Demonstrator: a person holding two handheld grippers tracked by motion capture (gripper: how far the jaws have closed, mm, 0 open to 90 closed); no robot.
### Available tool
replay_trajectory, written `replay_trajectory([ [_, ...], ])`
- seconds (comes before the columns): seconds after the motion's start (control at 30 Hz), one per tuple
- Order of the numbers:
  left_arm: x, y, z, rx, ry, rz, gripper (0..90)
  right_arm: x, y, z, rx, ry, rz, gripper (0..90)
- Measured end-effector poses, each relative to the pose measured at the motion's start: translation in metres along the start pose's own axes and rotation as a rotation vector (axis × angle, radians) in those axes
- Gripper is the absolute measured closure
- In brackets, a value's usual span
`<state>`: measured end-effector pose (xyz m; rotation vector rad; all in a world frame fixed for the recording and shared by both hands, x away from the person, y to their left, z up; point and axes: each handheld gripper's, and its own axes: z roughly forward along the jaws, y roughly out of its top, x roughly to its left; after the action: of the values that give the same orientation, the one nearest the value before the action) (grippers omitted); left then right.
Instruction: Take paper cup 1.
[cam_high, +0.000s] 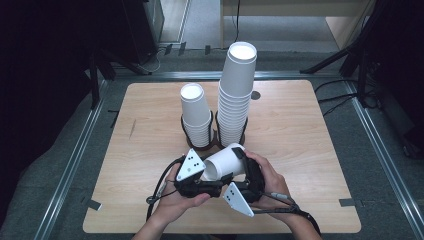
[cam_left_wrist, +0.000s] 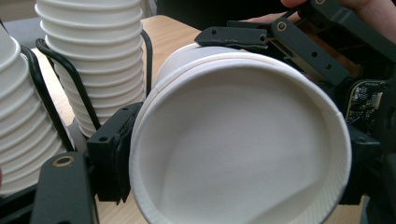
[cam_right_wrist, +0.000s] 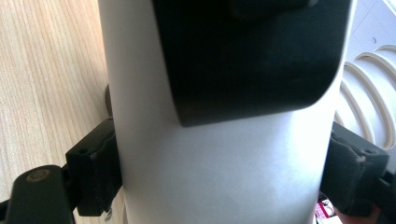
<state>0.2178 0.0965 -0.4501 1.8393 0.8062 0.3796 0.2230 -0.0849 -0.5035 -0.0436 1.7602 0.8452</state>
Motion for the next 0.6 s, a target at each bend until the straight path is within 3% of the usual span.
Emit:
replay_trajectory([
  [0.43,-0.0012,-0.0010,0.0007,0.007,0.008,0.003,22.5,0.0014,-0.0011,0.0013,0.000,0.002,0.000,10.6],
  [0.6,-0.0002,-0.0015,0.0009,0.007,-0.008,-0.004,23.1,0.0021,-0.0022,0.0003,0.000,0.005,0.014,9.1],
])
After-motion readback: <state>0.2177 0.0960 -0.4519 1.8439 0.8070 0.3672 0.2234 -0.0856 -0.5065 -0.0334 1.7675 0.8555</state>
